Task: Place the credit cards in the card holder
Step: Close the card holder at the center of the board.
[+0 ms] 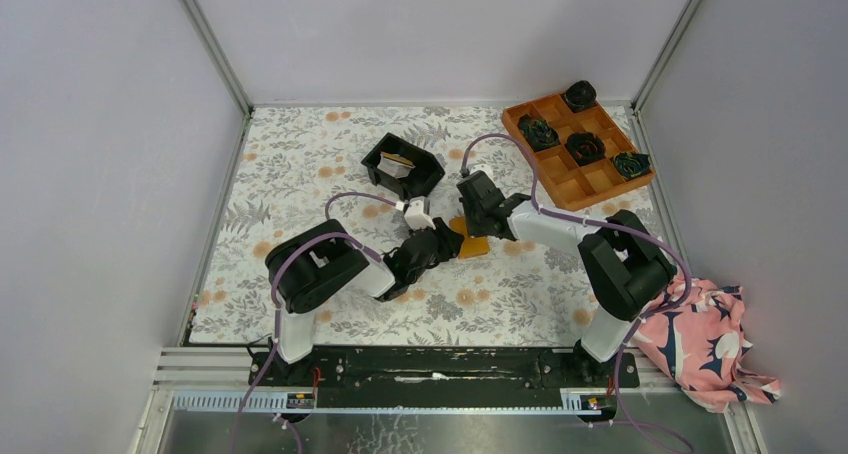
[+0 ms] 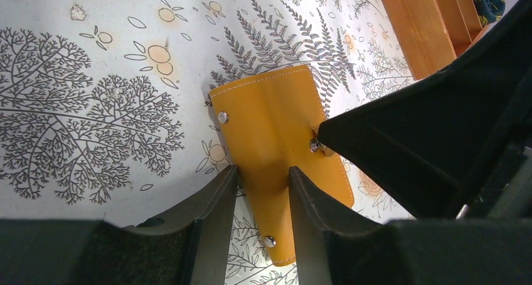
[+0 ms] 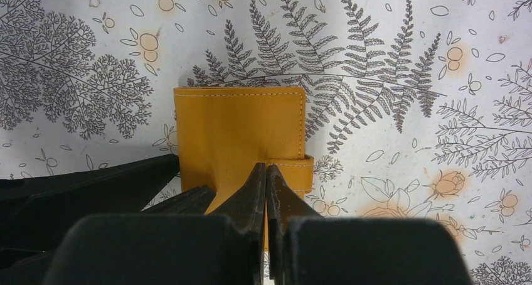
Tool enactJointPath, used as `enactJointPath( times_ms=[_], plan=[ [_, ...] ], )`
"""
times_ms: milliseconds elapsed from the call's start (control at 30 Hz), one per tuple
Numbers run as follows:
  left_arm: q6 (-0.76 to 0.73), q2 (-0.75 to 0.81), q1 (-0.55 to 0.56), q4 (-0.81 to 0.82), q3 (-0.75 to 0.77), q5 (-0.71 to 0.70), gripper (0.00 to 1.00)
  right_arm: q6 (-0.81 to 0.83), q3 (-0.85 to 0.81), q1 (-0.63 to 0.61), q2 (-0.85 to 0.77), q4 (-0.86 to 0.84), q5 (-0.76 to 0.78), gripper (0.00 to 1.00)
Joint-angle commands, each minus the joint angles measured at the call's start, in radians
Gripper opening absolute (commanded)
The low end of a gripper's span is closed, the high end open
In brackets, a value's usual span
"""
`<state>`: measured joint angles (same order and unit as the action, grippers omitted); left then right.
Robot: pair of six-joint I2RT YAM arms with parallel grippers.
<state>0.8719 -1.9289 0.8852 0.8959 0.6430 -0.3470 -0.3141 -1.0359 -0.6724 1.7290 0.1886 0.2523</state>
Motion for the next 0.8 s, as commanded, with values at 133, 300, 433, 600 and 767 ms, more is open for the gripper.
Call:
enactJointPath(
  times_ms=[133,300,433,600,767],
  plan=[
    [-0.013,-0.021,0.013,-0.023,0.022,0.005,0.42,0.009,0.026,-0.012,-0.028,0.013,0.011,0.0],
    [-0.014,-0.021,0.018,-0.03,0.03,0.002,0.42,0.007,0.026,-0.02,-0.023,0.013,0.01,0.0],
    [-0.015,-0.021,0.021,-0.031,0.031,0.0,0.42,0.005,0.025,-0.031,-0.02,0.016,0.009,0.0],
    [-0.014,-0.021,0.024,-0.032,0.036,0.0,0.42,0.003,0.029,-0.041,-0.013,0.015,0.01,0.0],
    [-0.016,-0.023,0.029,-0.039,0.043,-0.001,0.42,-0.004,0.039,-0.051,-0.004,0.01,0.009,0.0]
  ],
)
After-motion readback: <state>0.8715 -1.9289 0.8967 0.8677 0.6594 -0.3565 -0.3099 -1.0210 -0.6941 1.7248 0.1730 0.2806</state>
